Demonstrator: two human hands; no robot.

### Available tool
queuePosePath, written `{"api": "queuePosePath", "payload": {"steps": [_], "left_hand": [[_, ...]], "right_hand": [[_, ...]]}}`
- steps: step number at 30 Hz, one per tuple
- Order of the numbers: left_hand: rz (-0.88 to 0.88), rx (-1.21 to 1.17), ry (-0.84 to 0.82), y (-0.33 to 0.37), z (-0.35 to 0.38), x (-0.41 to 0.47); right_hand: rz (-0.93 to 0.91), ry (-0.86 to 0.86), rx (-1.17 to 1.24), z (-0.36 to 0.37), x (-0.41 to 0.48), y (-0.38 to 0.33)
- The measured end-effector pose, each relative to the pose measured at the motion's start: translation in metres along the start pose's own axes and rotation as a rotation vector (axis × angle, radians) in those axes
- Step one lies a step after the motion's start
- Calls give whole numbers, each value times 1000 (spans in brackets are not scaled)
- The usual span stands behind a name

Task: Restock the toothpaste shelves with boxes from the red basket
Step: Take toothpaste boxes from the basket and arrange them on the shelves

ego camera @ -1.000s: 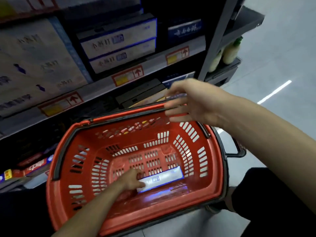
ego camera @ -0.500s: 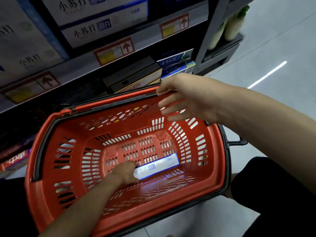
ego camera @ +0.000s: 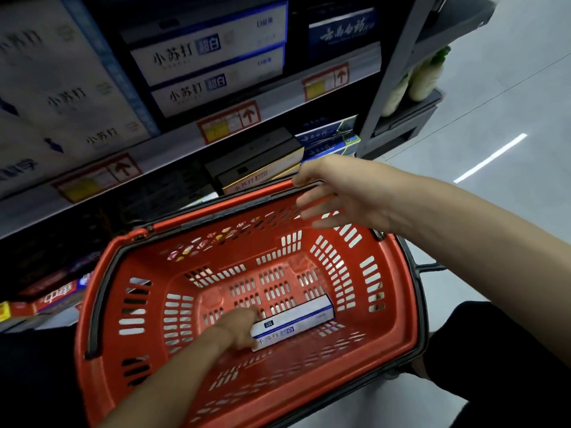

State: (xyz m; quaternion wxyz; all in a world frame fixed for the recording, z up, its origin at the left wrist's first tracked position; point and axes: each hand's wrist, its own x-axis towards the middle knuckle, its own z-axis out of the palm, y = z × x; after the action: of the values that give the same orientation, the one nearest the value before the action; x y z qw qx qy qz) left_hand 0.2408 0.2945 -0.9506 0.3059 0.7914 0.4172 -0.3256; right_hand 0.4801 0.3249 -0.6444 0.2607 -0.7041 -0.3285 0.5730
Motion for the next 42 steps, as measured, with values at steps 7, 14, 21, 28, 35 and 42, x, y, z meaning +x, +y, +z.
{"api": "queuePosePath", "payload": {"steps": [7, 14, 21, 28, 35, 42], "left_hand": [[40, 171, 236, 12, -70, -53], [55, 279, 549, 32, -166, -136], [161, -399, 1025, 10, -235, -221], [334, -1035, 1164, 13, -266, -249], [320, -1401, 1341, 23, -273, -235], [213, -1478, 1533, 37, -283, -218]], "right_hand": [[-46, 34, 60, -14, -20, -18], [-96, 143, 55, -20, -18, -26], [-361, 446, -39, -35, -18, -37], [-561, 463, 286, -31, -17, -42], [-638, 546, 375, -19, -8, -48], [-667, 503, 475, -5, -1, -61]]}}
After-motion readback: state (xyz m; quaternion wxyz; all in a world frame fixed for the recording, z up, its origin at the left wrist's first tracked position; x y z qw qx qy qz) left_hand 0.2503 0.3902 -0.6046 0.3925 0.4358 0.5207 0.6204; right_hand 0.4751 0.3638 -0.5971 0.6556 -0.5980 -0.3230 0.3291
